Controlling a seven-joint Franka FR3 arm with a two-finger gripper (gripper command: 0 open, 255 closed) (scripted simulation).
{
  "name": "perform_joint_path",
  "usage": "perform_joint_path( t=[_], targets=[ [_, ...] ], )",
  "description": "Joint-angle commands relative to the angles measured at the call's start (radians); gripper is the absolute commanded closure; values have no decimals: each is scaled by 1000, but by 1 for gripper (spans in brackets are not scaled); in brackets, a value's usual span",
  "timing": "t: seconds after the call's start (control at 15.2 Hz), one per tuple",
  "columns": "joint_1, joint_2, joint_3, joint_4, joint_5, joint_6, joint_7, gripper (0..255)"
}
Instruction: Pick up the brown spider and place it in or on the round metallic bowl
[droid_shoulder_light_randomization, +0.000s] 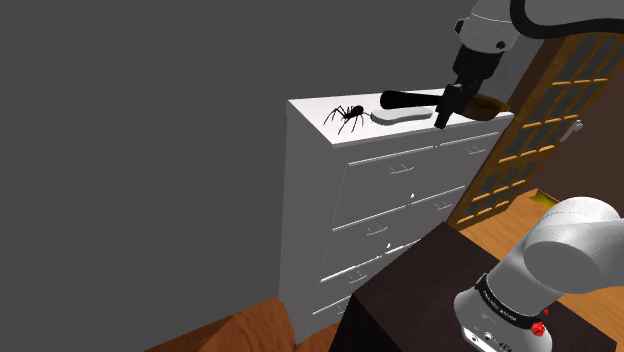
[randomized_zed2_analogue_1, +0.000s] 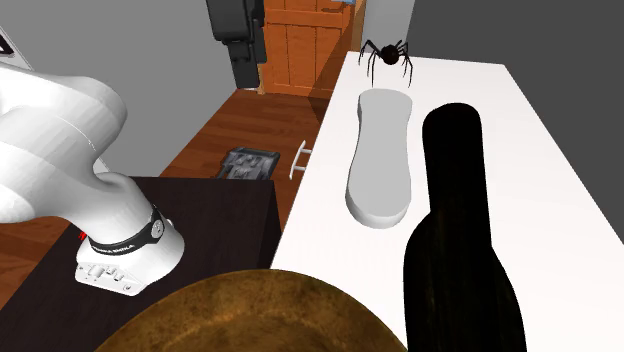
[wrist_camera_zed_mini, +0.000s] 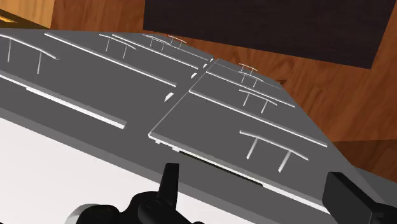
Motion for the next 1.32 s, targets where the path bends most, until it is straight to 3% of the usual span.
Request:
perform_joint_path(
  t=[0.0,0.66,1.25],
  targets=[
    [0,0,0,0,0,0,0,0],
    [59,257,115,131,-38,239,-14,0],
    [88,488,235,301,-137,387,-1,0]
  ],
)
